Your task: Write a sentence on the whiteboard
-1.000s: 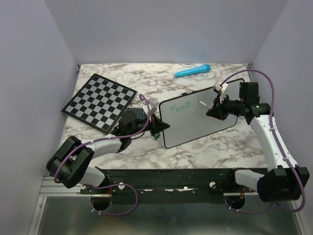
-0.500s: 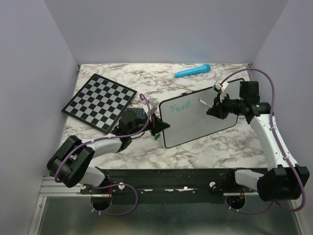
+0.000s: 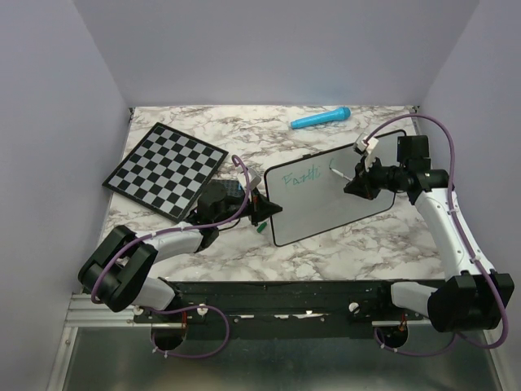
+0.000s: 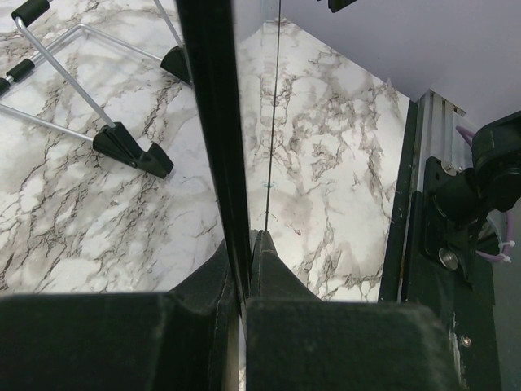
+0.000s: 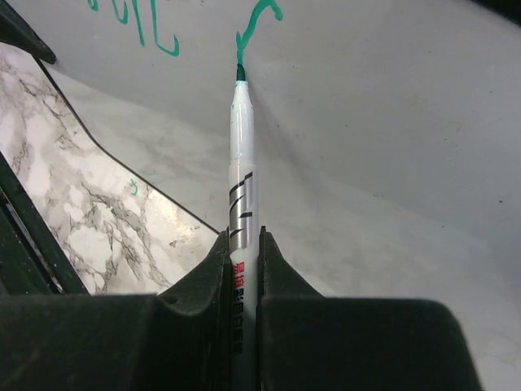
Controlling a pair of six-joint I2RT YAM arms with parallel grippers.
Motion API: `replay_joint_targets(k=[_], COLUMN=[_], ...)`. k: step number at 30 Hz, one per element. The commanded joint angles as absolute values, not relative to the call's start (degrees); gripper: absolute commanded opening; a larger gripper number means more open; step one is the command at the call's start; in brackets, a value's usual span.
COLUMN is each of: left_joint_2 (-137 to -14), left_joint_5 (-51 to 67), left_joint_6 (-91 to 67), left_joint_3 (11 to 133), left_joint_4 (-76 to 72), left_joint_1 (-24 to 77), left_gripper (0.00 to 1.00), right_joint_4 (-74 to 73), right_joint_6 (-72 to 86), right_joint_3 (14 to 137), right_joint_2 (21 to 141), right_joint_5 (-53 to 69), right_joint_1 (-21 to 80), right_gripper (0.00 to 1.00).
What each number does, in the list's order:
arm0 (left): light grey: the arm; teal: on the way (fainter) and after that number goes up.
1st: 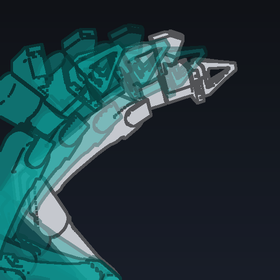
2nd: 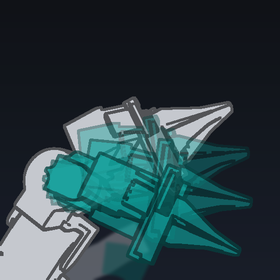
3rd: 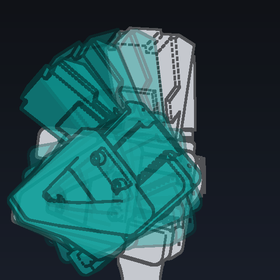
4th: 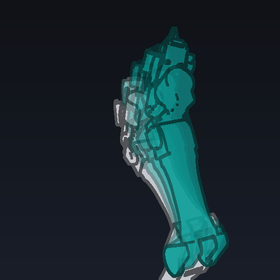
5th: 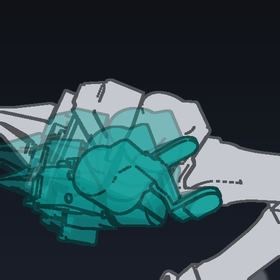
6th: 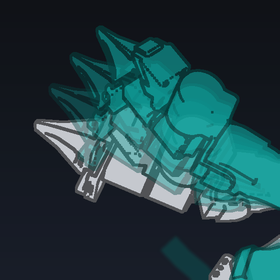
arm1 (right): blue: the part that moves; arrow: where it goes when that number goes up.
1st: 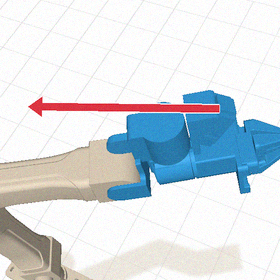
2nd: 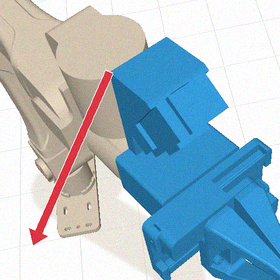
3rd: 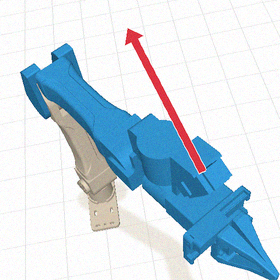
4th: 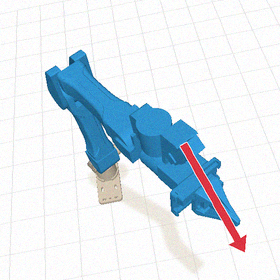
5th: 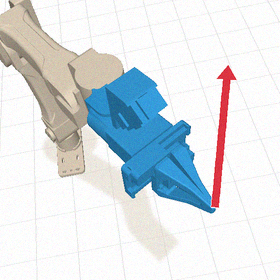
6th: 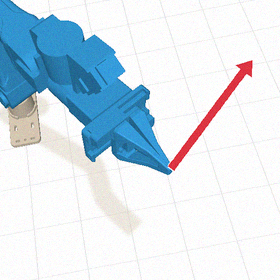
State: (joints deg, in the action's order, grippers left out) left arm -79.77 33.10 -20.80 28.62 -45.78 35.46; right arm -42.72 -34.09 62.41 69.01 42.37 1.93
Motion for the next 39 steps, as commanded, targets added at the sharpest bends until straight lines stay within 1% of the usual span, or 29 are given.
replay_joint_targets(k=[1, 12, 20, 28, 39], left_joint_2=[-80.95, -81.3, -82.09, -82.09, -82.44], left_joint_5=[32.87, 33.05, 33.31, 33.31, 33.4], left_joint_6=[-14.59, -14.41, -14.5, -14.59, -14.68], left_joint_3=[28.56, 29.0, 29.27, 29.0, 28.83], left_joint_4=[-39.46, -39.37, -39.46, -39.64, -39.99], left_joint_1=[34.63, 34.54, 34.54, 34.54, 34.54], left_gripper=[0.0, 0.0, 0.0, 0.0, 0.0], right_joint_4=[-44.91, -46.93, -47.2, -43.42, -43.33], right_joint_6=[-36.47, -38.06, -36.21, -32.08, -31.64], right_joint_3=[61.17, 58.27, 62.65, 65.92, 66.09], right_joint_2=[69.87, 69.78, 67.94, 68.9, 70.4], right_joint_5=[40.34, 41.39, 46.76, 43.77, 45.0], right_joint_1=[2.2, 2.2, 2.2, 2.2, 2.2], right_gripper=[0.0, 0.0, 0.01, 0.0, 0.01])
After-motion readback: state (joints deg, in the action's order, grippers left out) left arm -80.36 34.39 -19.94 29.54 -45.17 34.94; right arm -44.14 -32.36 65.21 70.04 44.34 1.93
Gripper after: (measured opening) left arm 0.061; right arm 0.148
